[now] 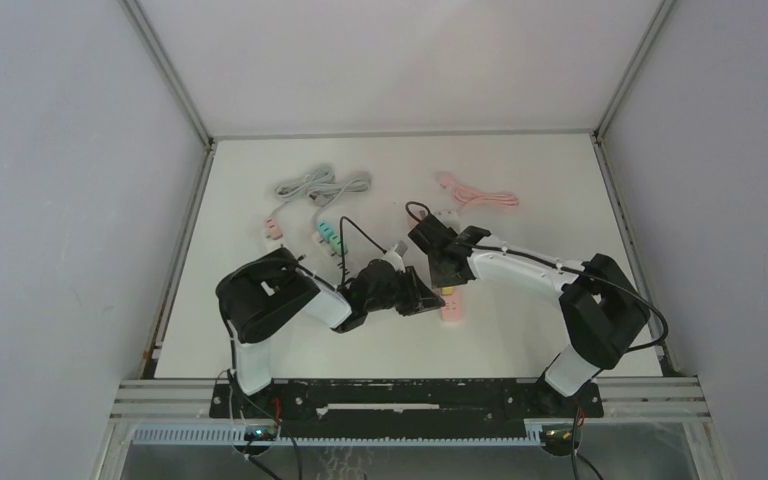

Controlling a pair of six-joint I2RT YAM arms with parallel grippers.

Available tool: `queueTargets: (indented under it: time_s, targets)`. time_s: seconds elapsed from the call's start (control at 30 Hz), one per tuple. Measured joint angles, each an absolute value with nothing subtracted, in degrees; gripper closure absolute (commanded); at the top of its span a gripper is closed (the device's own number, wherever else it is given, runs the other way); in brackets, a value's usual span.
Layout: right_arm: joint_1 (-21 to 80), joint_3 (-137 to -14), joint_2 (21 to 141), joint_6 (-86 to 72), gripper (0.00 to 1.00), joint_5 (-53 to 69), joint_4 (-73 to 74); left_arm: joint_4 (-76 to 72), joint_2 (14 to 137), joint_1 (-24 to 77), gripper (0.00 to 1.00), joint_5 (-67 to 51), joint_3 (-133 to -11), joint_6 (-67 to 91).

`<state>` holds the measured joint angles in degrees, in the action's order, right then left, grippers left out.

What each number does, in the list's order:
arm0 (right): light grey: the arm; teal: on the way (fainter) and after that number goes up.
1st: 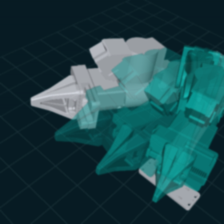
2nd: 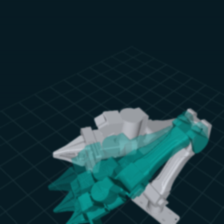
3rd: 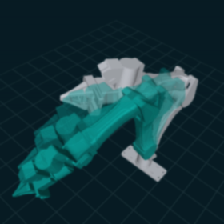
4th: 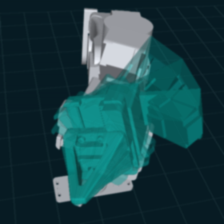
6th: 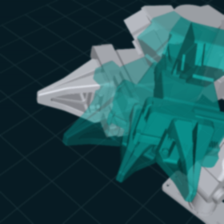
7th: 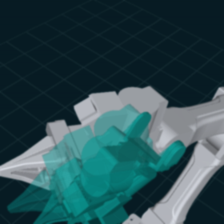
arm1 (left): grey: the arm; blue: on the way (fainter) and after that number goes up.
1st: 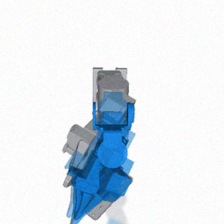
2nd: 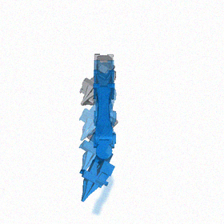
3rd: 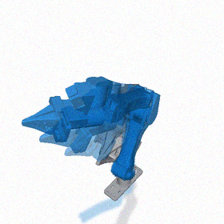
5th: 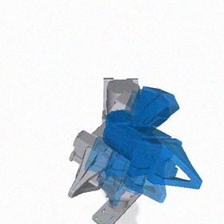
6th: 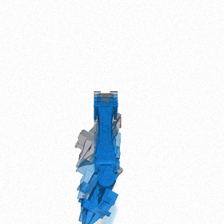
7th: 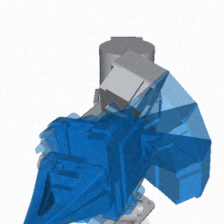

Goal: Insert the plug
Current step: Insert the plug into the socket.

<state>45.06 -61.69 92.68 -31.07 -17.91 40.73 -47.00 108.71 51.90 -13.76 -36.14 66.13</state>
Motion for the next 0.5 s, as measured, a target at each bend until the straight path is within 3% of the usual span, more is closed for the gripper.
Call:
queueTargets:
  time_s: [0.5]
  targets:
    - [44.73, -59.07, 91.26, -30.76, 1.00, -17.32, 37.54, -47.00, 108.71, 51.94, 0.78, -13.76, -36.14, 66.39]
